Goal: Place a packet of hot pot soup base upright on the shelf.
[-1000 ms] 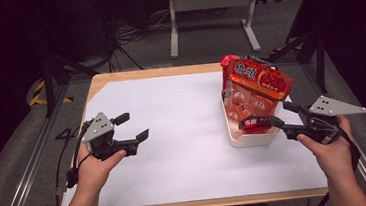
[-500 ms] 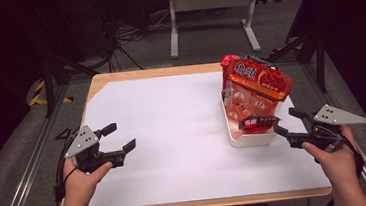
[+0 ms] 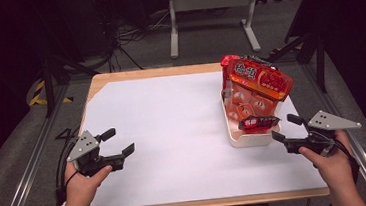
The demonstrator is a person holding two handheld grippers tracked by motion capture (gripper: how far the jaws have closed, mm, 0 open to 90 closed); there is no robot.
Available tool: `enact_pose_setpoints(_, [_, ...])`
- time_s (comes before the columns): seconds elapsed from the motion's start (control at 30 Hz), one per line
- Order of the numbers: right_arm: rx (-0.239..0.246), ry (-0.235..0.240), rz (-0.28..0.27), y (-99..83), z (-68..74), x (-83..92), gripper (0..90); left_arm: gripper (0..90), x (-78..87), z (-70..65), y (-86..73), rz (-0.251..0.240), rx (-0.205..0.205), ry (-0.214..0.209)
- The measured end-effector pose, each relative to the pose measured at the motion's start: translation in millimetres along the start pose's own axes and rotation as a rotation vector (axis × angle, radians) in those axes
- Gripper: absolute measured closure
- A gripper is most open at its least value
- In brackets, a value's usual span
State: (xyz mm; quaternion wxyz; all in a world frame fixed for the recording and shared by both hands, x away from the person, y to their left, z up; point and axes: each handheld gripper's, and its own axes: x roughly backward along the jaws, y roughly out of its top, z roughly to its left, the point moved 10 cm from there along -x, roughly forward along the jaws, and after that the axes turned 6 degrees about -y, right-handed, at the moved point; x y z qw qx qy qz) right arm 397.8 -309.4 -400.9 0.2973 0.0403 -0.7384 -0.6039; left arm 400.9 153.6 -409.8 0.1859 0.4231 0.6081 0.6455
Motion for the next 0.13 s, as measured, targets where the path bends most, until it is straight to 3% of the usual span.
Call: enact_pose_setpoints(0.13, [-0.005, 0.002, 0.008, -3.1, -0.5, -1.4, 19.9, 16.6, 1.7, -0.3, -1.4, 0.001, 0.006, -0.003])
